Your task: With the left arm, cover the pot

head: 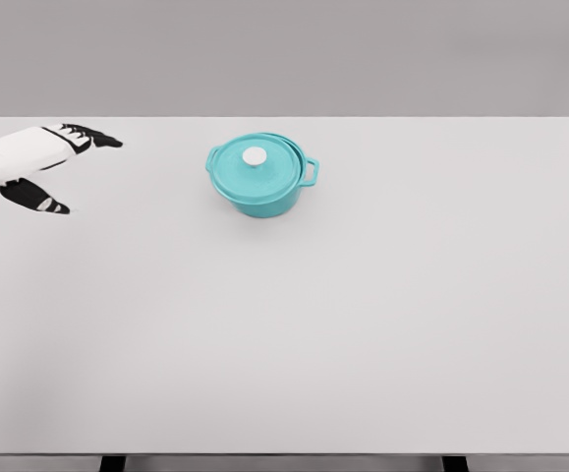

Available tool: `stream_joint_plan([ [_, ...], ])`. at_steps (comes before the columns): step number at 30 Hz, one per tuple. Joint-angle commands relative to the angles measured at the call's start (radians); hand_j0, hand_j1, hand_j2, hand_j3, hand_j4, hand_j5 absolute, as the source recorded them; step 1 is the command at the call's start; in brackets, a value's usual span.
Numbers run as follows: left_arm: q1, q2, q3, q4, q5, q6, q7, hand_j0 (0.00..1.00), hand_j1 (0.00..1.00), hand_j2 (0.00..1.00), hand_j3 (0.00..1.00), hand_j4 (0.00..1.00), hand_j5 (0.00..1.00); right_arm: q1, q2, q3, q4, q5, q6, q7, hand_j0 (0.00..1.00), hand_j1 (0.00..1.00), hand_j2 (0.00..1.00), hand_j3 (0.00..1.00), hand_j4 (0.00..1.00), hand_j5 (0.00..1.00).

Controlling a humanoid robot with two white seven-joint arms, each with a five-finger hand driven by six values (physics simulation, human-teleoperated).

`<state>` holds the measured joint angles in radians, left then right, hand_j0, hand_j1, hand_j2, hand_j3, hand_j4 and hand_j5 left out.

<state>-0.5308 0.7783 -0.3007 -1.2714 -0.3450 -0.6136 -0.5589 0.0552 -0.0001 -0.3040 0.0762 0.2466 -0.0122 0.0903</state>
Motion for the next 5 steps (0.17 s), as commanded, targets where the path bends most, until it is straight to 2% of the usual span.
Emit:
stream_joint_plan([
  [1,0.000,0.004,0.009,0.018,0.006,0.003,0.001,1.00,1.00,1.00,1.00,1.00,1.00,0.000,0.000,0.000,0.000,0.000,0.000,0.000,1.00,1.00,1.00,1.00,1.00,1.00],
  [5,0.002,0.004,0.009,0.018,0.006,0.003,0.001,1.00,1.00,1.00,1.00,1.00,1.00,0.000,0.000,0.000,0.000,0.000,0.000,0.000,1.00,1.00,1.00,1.00,1.00,1.00],
])
